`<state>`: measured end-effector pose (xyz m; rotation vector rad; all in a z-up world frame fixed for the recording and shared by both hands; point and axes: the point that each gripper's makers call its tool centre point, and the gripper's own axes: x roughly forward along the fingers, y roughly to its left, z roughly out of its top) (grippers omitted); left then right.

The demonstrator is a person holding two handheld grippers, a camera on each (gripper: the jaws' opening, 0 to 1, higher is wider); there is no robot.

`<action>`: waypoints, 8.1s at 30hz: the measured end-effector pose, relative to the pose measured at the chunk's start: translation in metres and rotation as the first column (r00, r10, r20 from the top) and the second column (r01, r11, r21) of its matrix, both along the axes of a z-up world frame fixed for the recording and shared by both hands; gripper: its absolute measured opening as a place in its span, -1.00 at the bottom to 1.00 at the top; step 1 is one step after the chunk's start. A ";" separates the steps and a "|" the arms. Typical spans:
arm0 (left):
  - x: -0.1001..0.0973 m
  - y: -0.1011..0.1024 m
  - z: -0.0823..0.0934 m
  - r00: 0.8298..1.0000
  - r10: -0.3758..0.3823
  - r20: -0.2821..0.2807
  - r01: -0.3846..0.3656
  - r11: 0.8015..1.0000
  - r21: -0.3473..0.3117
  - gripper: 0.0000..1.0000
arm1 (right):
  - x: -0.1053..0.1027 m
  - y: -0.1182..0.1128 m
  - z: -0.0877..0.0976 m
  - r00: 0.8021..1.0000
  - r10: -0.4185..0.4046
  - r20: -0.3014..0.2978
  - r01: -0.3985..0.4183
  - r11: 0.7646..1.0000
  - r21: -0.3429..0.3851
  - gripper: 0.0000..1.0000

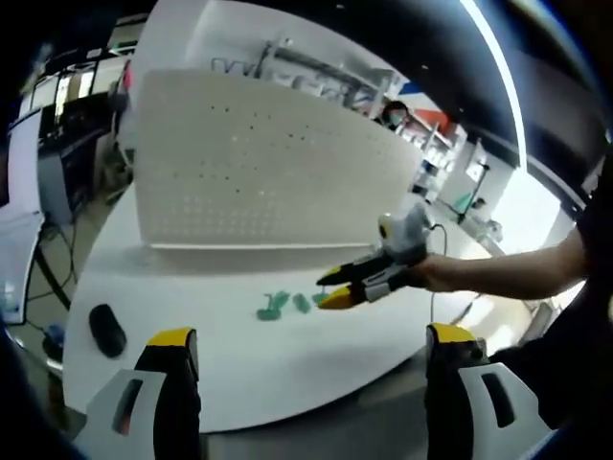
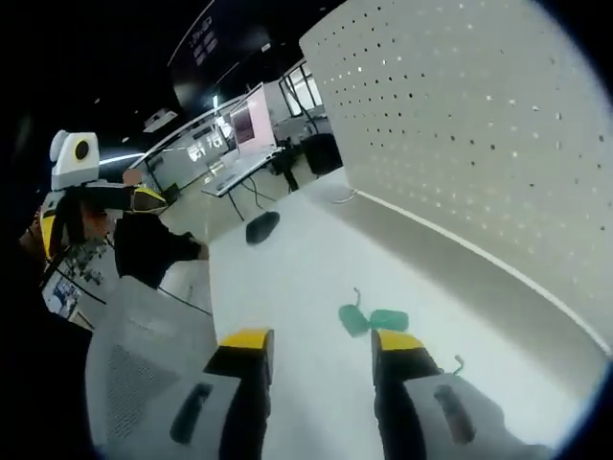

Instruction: Insert the hook assembly into the mounting plate slot until the hook locks in place.

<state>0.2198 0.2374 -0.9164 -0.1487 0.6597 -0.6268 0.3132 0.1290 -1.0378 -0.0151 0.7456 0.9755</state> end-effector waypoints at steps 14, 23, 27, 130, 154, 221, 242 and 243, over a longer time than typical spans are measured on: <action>0.005 0.005 -0.003 0.999 0.036 -0.006 -0.036 0.999 -0.015 1.00 | 0.019 0.035 -0.016 0.995 0.093 -0.020 -0.093 0.995 -0.027 -0.30; 0.004 0.015 -0.013 0.997 0.071 -0.035 -0.072 0.997 -0.014 1.00 | 0.027 0.047 -0.035 0.990 0.133 -0.050 -0.136 0.989 -0.063 -0.32; 0.002 0.015 -0.012 0.997 0.068 -0.042 -0.068 0.998 -0.013 1.00 | 0.032 0.048 -0.040 0.992 0.112 -0.066 -0.116 0.991 -0.063 -0.31; 0.058 -0.045 0.033 0.995 0.082 0.062 -0.072 0.987 -0.147 0.29 | -0.025 0.038 0.197 0.948 -0.318 0.025 0.256 0.804 0.537 -1.00; 0.057 -0.054 0.057 0.989 0.078 0.126 -0.043 0.965 -0.257 -0.83 | -0.040 0.054 0.221 0.942 -0.318 0.106 0.198 0.783 0.589 -1.00; 0.064 -0.047 0.068 0.930 0.042 0.366 -0.041 0.999 -0.010 -0.97 | -0.045 0.061 0.211 0.974 -0.225 -0.023 0.196 0.791 0.580 -0.89; 0.058 -0.044 0.033 0.953 0.016 0.301 -0.033 0.998 0.053 -0.92 | -0.050 0.065 0.179 0.966 -0.259 -0.010 0.227 0.825 0.518 -1.00; 0.058 -0.044 0.031 0.954 0.010 0.299 -0.029 0.998 0.060 -0.91 | -0.050 0.065 0.178 0.966 -0.257 0.000 0.222 0.832 0.509 -1.00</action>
